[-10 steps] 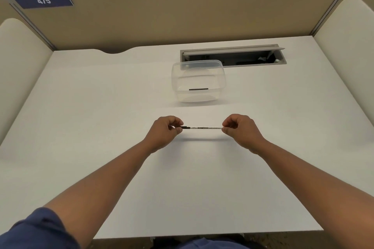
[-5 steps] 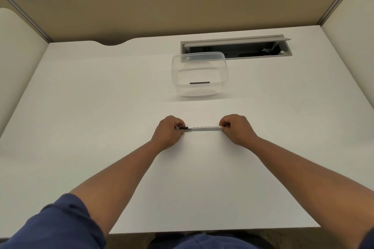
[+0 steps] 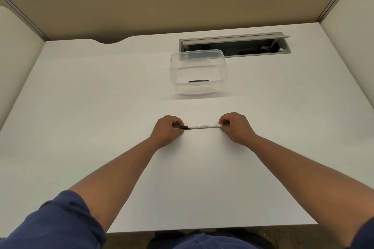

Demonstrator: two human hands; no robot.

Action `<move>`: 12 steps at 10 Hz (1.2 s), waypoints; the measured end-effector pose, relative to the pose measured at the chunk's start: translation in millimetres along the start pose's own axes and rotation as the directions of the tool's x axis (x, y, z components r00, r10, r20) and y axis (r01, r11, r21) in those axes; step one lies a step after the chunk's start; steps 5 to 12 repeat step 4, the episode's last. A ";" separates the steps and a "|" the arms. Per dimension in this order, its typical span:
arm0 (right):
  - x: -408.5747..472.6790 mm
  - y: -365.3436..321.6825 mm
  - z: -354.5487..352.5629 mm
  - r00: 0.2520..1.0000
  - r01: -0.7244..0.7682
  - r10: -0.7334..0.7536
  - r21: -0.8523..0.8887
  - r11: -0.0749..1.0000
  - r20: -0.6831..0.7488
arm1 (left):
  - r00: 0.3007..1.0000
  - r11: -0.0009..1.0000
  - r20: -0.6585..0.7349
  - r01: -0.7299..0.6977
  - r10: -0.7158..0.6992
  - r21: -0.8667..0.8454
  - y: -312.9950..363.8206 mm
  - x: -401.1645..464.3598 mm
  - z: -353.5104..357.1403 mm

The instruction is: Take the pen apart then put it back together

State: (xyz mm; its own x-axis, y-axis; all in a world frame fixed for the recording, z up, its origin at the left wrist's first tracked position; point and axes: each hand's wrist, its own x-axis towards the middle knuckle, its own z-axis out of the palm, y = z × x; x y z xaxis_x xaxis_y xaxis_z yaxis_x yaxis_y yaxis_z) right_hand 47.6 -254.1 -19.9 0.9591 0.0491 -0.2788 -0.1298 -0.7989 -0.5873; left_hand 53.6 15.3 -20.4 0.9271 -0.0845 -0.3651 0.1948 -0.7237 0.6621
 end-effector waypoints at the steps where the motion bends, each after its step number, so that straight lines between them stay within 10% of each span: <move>1: -0.2 1.0 0.5 1.000 0.000 0.000 0.010 1.000 -0.010 | 1.000 1.000 0.011 -0.015 0.015 0.004 -0.4 0.9 -0.5; 12: -3.2 -9.9 -9.7 0.999 0.025 -0.026 -0.017 1.000 -0.042 | 0.996 0.995 0.028 -0.087 0.086 0.056 7.5 2.6 -9.1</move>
